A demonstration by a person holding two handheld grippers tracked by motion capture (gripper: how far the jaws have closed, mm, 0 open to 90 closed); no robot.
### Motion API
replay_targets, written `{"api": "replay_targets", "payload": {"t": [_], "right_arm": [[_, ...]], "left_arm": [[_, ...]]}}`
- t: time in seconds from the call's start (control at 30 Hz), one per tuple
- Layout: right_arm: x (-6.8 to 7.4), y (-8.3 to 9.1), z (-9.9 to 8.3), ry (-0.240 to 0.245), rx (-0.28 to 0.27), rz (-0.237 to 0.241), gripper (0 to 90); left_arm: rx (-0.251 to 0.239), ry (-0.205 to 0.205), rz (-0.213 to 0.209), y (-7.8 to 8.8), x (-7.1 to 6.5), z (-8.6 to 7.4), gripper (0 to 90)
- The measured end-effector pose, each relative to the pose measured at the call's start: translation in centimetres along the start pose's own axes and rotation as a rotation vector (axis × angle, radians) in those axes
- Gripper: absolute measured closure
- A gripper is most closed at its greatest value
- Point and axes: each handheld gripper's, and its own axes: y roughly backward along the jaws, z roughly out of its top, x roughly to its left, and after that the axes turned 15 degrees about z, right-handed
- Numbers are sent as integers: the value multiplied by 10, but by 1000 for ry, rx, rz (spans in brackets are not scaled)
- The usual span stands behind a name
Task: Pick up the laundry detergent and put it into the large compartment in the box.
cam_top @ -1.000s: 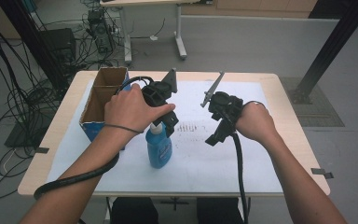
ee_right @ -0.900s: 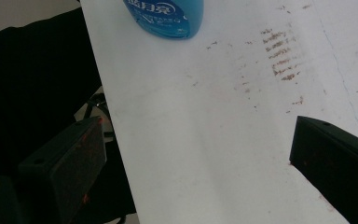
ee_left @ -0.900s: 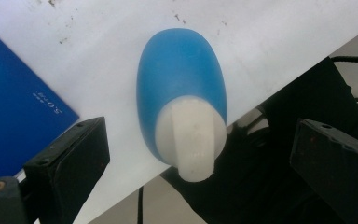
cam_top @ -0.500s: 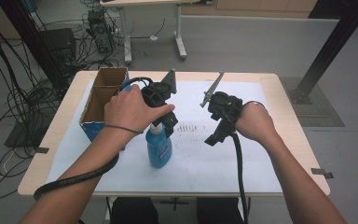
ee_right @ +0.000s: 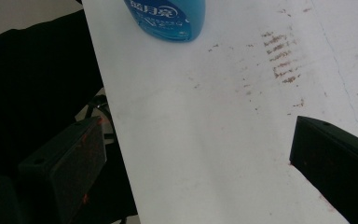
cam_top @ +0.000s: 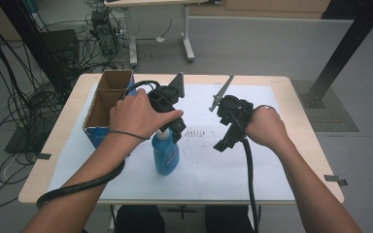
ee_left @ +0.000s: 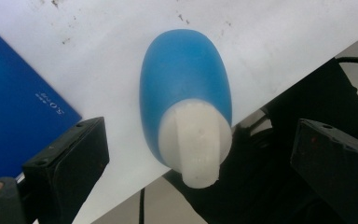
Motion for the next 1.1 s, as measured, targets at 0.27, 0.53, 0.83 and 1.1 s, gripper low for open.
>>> {"api": "replay_targets", "payload": {"t": [0.27, 0.53, 0.83, 1.1], "right_arm": [[0, -1, 0, 2, -2, 1, 34], [-2, -4, -1, -1, -2, 11, 34], [-4, -6, -4, -7, 0, 16, 35], [-4, -7, -7, -15, -6, 16, 34]], "left_arm": [[-10, 4, 2, -1, 0, -1, 47], [-11, 7, 10, -8, -3, -1, 48], [-6, 11, 3, -24, -6, 0, 51], [-6, 8, 17, -32, -10, 0, 52]]}}
